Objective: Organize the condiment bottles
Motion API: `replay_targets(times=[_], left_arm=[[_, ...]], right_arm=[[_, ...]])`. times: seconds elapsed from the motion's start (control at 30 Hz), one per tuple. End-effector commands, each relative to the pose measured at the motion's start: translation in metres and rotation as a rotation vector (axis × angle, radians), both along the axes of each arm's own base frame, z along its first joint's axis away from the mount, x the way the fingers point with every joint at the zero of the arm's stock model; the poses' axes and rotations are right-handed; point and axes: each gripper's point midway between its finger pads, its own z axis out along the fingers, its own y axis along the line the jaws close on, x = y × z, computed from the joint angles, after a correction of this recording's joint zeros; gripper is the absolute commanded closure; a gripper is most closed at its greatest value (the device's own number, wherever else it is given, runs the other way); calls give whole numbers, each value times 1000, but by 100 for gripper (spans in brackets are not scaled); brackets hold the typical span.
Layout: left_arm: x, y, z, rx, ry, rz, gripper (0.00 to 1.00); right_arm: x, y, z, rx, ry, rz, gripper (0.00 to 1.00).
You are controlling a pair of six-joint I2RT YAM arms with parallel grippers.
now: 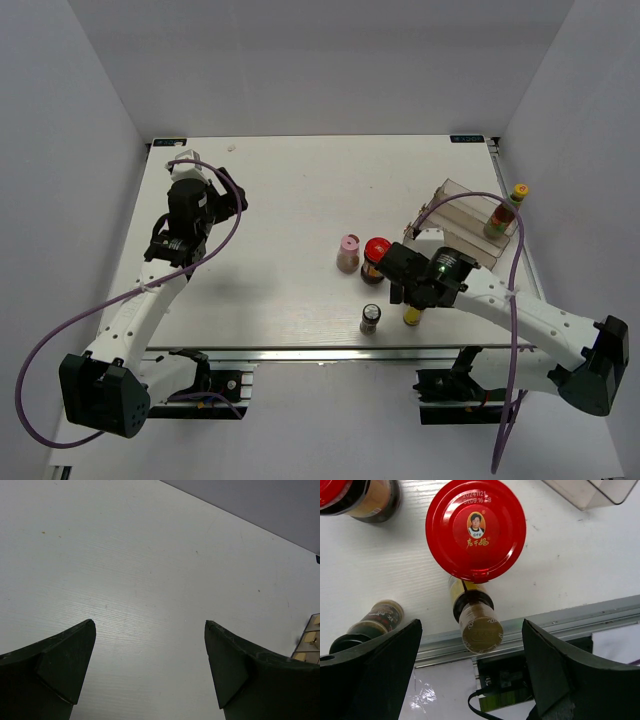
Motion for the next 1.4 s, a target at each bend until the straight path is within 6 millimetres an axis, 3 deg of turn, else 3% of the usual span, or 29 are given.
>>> replay_targets(times=[0.0,0.27,0.5,0.67,0.8,0.97,1.13,1.23,1.37], left_arm=[[-4,2,4,4,-17,7,2],[-3,4,1,10,-5,17,2],[-3,4,-1,13,0,18,2],[-2,4,-4,13,8,17,2],[-3,4,-2,11,2,15,2],[-2,2,-3,9,3,10,2],[-2,3,-3,11,4,12,2],[-2,3,-4,11,5,12,2],[-2,3,-2,12,-1,15,2]], right_arm=[[5,8,2,109,-46,-36,15],[7,6,-23,152,14,-42,26],[11,6,-24,164,-1,-48,54],[11,5,-25,154,3,-58,61],[10,3,-21,148,-2,-55,74],[14,11,-5,180,-19,7,90],[23,43,24,283,-60,186,99],[31,51,46,308,-107,240,100],[48,48,81,295,-215,219,100]])
